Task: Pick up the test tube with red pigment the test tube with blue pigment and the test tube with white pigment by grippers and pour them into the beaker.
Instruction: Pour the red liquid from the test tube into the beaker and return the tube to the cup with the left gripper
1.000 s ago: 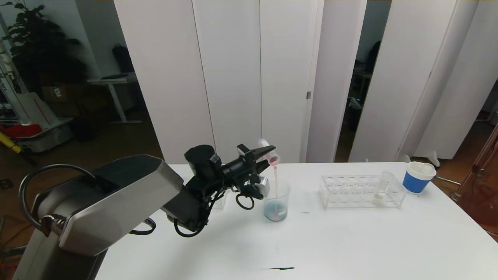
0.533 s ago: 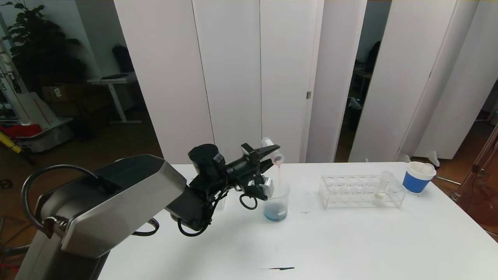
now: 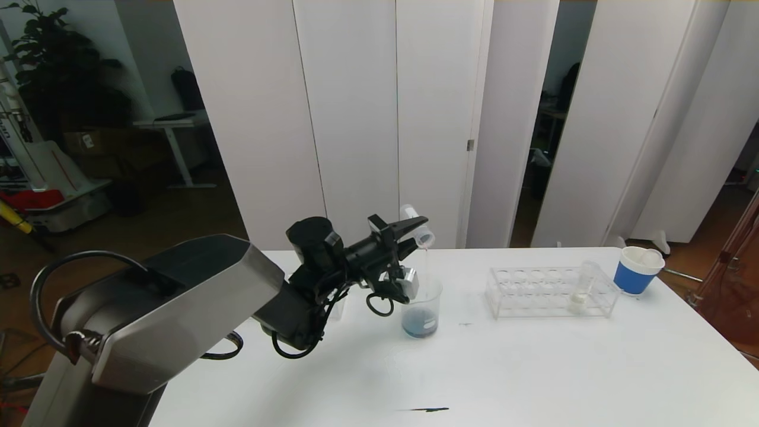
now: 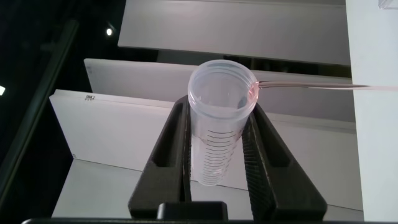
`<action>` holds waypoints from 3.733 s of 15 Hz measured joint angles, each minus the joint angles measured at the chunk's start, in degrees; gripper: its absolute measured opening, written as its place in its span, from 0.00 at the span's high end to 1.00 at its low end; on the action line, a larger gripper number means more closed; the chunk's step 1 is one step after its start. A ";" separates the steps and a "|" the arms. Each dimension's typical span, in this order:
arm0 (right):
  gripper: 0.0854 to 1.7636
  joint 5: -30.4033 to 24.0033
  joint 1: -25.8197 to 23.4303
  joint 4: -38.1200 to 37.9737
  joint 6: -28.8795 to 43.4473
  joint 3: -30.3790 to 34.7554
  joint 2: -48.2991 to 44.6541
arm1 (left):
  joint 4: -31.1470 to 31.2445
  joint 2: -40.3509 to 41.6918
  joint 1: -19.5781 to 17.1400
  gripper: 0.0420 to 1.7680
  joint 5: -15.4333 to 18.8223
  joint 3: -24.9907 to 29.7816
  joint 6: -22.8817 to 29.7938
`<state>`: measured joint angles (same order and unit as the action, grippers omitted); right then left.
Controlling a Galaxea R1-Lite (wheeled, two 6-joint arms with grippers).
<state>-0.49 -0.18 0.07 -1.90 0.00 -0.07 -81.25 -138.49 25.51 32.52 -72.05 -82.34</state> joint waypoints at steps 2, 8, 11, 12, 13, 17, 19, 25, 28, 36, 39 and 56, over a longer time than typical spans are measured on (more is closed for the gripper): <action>0.01 -0.02 0.00 -0.02 0.00 0.00 0.00 | -0.28 0.11 -0.02 0.69 0.02 -0.06 0.00; 0.01 -0.02 0.00 0.00 0.00 0.00 0.00 | -0.30 0.61 -0.02 0.69 0.02 0.16 -0.18; 0.01 -0.02 0.00 0.00 0.00 0.00 0.00 | -0.17 1.19 -0.18 0.69 0.05 0.44 -0.07; 0.01 -0.02 0.00 -0.02 0.00 0.00 0.00 | -0.15 1.58 -0.29 0.69 0.05 0.57 -0.05; 0.01 -0.02 0.00 0.00 0.00 0.00 0.00 | 0.07 2.11 -0.33 0.69 0.02 0.66 0.00; 0.01 -0.02 0.00 0.00 0.00 0.00 0.00 | 0.85 4.97 -0.35 0.69 -6.01 1.66 5.96; 0.01 -0.02 0.00 0.00 0.00 0.00 0.00 | 1.84 7.01 0.39 0.69 -17.15 2.47 15.34; 0.01 -0.04 0.00 0.00 0.01 0.00 0.00 | 26.87 18.94 3.25 0.69 -43.39 3.33 46.51; 0.01 -0.02 0.00 0.00 0.01 0.00 0.00 | 43.11 25.98 3.28 0.69 -45.20 2.69 64.15; 0.01 0.00 0.00 0.00 0.00 0.00 0.00 | 55.67 32.72 -7.08 0.69 -45.23 7.80 78.75; 0.01 -0.04 0.00 0.00 0.00 0.00 0.00 | 54.02 32.59 -14.28 0.69 -45.45 9.18 78.84; 0.01 -0.04 0.00 0.00 0.01 0.00 0.00 | 24.48 11.91 -36.17 0.69 -44.92 8.48 78.92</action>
<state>-0.52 -0.18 0.07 -1.89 0.00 -0.07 -56.77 -126.57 -10.65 -12.40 -63.56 -3.41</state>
